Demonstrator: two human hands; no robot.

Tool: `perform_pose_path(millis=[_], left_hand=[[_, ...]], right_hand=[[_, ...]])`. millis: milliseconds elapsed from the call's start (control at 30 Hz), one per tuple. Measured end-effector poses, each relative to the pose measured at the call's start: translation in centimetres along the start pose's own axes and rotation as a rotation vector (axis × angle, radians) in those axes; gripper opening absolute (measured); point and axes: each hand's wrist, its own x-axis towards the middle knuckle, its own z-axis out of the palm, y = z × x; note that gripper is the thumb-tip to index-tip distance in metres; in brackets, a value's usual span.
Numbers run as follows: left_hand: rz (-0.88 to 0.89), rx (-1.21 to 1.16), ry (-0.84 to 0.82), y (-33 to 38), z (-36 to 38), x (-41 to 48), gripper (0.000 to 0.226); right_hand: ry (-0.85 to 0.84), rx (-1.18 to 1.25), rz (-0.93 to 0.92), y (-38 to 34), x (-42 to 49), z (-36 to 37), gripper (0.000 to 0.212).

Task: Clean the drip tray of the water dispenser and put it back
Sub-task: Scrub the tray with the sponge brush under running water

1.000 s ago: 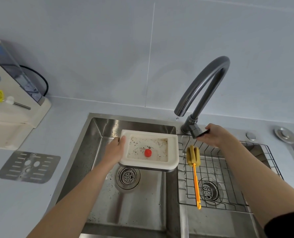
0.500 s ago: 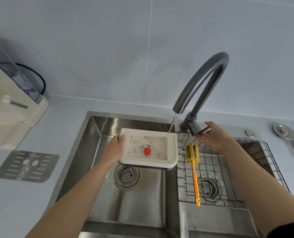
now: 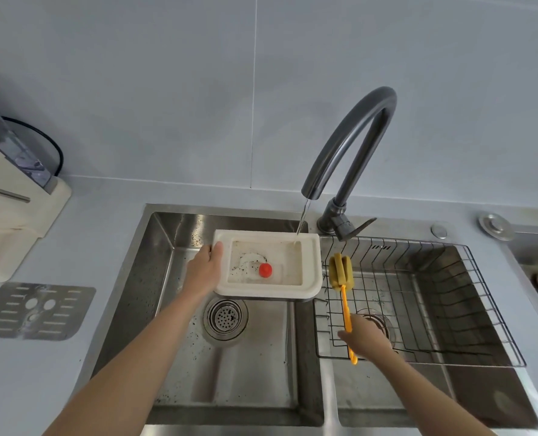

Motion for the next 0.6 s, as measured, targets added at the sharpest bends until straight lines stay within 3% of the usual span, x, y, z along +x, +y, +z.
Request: perform_pose_path(millis=[100,333,433,600], left_hand=[[0.007,-0.027,-0.005,0.3,0.1,-0.2,0.043],[0.020,-0.074,-0.051,0.2,0.8,-0.2,0.045],[0.018,-0.061,-0.059,0.4,1.0,-0.2,0.044],[0.009,-0.037,-0.087,0.3,1.2,-0.4,0.046]], right_hand=[[0.075,0.069,0.050,-0.1,0.0,0.2,0.009],[0.088,0.712,0.006,1.9,-6.9,-4.2,0.018],[0.126,0.771,-0.094,2.7,-10.8,-5.6,0.016],[0.118,0.637,-0.282,2.2,-15.7,-7.4,0.027]])
